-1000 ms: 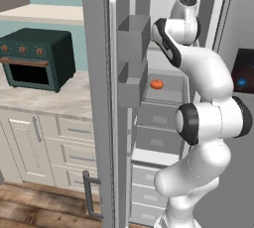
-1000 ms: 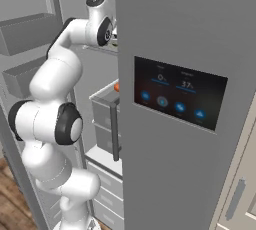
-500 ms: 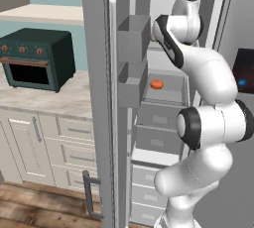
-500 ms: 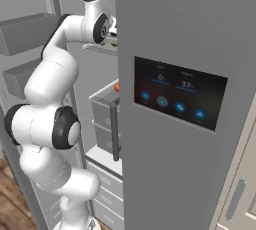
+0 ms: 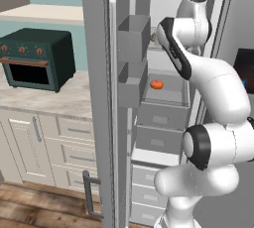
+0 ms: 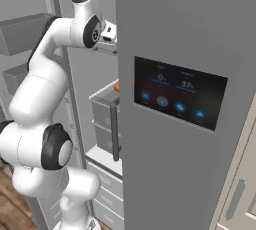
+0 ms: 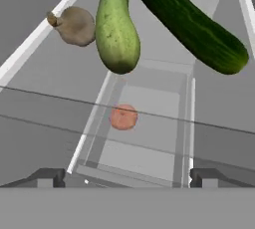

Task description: Take the squash and cucumber from the second highest rack and move them to the highest rack where the cucumber and garlic are located, to maximize freezer space. Close the freezer door after rearranging.

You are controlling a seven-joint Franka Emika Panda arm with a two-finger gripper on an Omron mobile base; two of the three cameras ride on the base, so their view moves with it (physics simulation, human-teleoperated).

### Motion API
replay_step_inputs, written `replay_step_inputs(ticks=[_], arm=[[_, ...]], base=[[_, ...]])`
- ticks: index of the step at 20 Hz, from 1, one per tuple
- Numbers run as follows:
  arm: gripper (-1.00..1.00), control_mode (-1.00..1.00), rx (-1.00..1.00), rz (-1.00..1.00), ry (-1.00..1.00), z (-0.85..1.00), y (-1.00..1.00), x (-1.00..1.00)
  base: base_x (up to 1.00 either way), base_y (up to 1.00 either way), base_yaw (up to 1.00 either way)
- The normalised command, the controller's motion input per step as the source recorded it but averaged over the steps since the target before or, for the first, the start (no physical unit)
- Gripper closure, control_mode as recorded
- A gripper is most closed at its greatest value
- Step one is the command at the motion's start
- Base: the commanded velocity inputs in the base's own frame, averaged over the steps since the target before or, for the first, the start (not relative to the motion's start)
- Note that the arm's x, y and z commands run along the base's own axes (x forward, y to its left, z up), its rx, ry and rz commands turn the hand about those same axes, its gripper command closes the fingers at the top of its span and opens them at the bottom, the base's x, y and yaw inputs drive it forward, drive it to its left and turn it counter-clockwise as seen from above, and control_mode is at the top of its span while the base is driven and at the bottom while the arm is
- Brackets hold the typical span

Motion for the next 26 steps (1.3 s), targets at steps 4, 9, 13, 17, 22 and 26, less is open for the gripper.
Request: replay_step_inputs(ticks=[4, 9, 13, 17, 22, 26], arm=[[-1.0, -1.0, 0.0, 0.0, 0.0, -0.42, 0.03, -0.65], [-1.0, -1.0, 0.0, 0.0, 0.01, -0.5, 0.0, -0.42], [-1.0, -1.0, 0.02, 0.0, 0.0, -0.37, 0.0, -0.1], [-1.0, -1.0, 0.0, 0.0, 0.02, -0.38, 0.0, 0.1], [-1.0, -1.0, 0.0, 0.0, 0.01, -0.35, 0.0, 0.17], [-1.0, -1.0, 0.0, 0.0, 0.0, -0.39, 0.01, 0.23]], base=[[0.0, 0.0, 0.0], [0.0, 0.0, 0.0], [0.0, 0.0, 0.0], [0.0, 0.0, 0.0], [0.0, 0.0, 0.0], [0.0, 0.0, 0.0]])
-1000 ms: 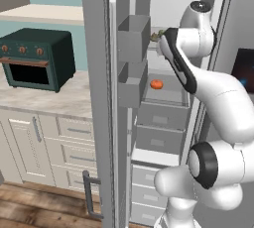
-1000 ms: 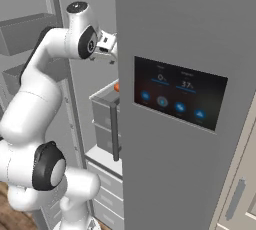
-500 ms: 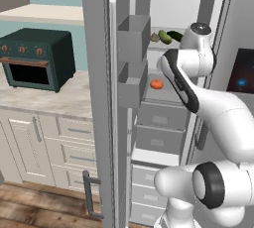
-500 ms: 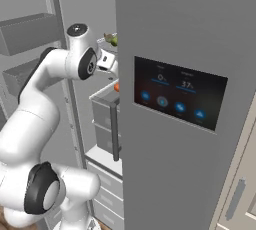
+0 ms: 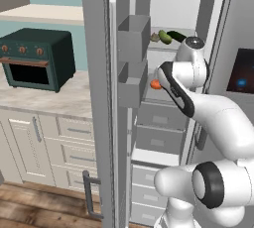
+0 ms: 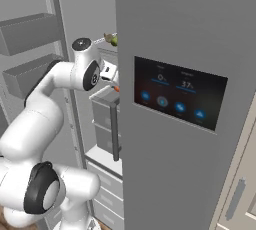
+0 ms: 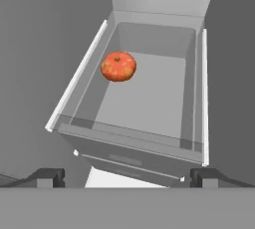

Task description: Take the squash and cucumber from the second highest rack and move them to the highest rack where the cucumber and garlic are located, to maximize freezer space. Close the freezer door after rearranging.

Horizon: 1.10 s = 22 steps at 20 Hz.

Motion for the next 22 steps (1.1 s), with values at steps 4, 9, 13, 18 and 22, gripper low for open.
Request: replay_step_inputs(ticks=[4, 9, 13, 18, 22], arm=[[-1.0, -1.0, 0.0, 0.0, 0.0, -0.41, 0.01, 0.32], [-1.0, -1.0, 0.0, 0.0, 0.0, -0.33, 0.0, 0.3], [-1.0, -1.0, 0.0, 0.0, 0.0, -0.25, 0.0, 0.3], [-1.0, -1.0, 0.0, 0.0, 0.0, -0.22, 0.0, 0.28], [-1.0, -1.0, 0.0, 0.0, 0.0, -0.16, 0.0, 0.3]], base=[[0.0, 0.0, 0.0], [0.0, 0.0, 0.0], [0.0, 0.0, 0.0], [0.0, 0.0, 0.0], [0.0, 0.0, 0.0]])
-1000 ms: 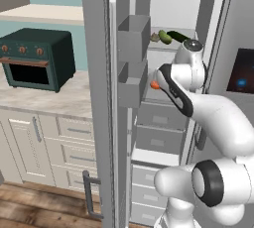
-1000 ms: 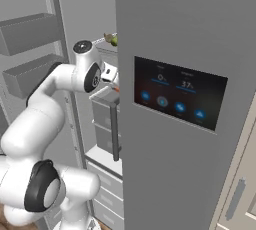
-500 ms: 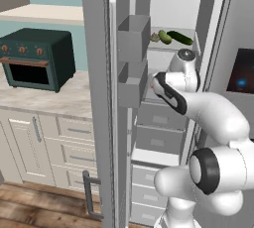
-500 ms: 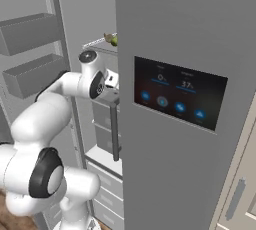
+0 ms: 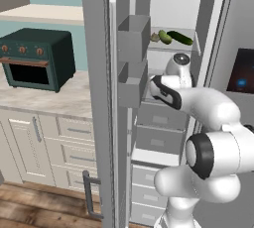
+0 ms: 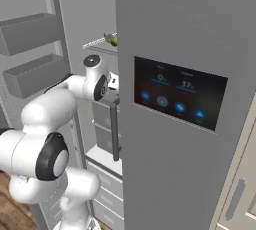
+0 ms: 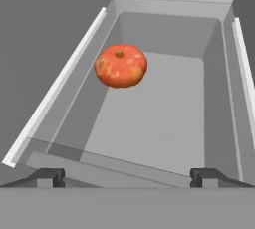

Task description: Take the squash and cucumber from the second highest rack and move them to the highest rack where the cucumber and garlic are located, to maximize freezer space. Close the freezer door after rearranging.

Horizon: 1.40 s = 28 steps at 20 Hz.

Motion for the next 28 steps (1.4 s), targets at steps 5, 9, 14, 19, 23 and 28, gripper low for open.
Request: replay_step_inputs(ticks=[5, 9, 14, 19, 23, 28], arm=[[-1.0, -1.0, 0.0, 0.0, 0.0, -0.15, 0.0, 0.3], [-1.0, -1.0, 0.0, 0.0, 0.0, -0.06, 0.0, 0.33], [-1.0, -1.0, 0.0, 0.0, 0.01, -0.07, 0.0, 0.35], [-1.0, -1.0, 0.0, 0.0, 0.01, -0.14, 0.0, 0.3], [-1.0, -1.0, 0.0, 0.0, 0.0, -0.17, 0.0, 0.29], [-1.0, -1.0, 0.0, 0.0, 0.0, -0.15, 0.0, 0.31]], base=[[0.0, 0.0, 0.0], [0.0, 0.0, 0.0], [0.0, 0.0, 0.0], [0.0, 0.0, 0.0], [0.0, 0.0, 0.0], [0.0, 0.0, 0.0]])
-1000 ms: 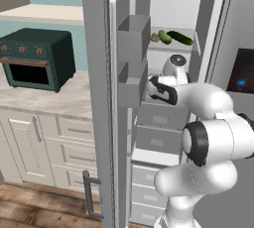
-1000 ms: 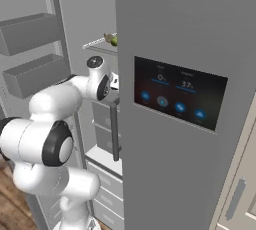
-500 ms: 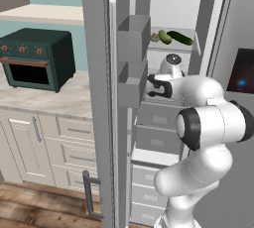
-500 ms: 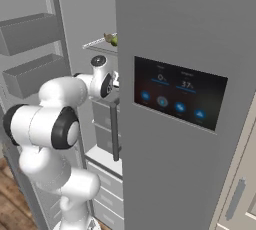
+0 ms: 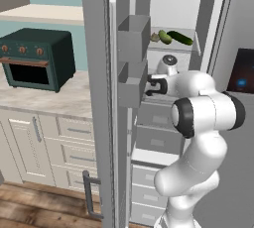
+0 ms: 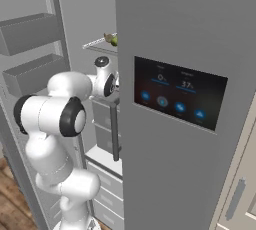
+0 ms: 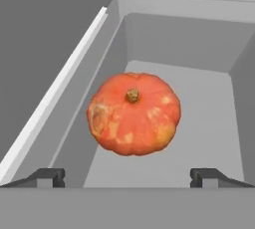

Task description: Take the squash and cucumber from the second highest rack and move them to the highest rack where the cucumber and garlic are located, to maximize freezer space. Close the freezer door after rearranging.

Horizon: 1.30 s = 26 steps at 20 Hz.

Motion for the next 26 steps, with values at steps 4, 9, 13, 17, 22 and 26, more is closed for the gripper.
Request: replay_step_inputs(ticks=[4, 9, 13, 17, 22, 26], arm=[[-1.0, -1.0, 0.0, 0.0, 0.01, -0.15, 0.0, 0.31], [-1.0, -1.0, 0.0, 0.0, 0.02, -0.15, -0.02, 0.28], [-1.0, -1.0, 0.0, 0.0, 0.02, -0.12, -0.02, 0.28], [-1.0, -1.0, 0.0, 0.0, 0.01, -0.14, -0.03, 0.22], [-1.0, -1.0, 0.0, 0.0, 0.01, -0.27, 0.0, 0.08], [-1.0, -1.0, 0.0, 0.0, 0.0, -0.32, 0.0, 0.11]], base=[[0.0, 0.0, 0.0], [0.0, 0.0, 0.0], [0.0, 0.0, 0.0], [0.0, 0.0, 0.0], [0.0, 0.0, 0.0], [0.0, 0.0, 0.0]])
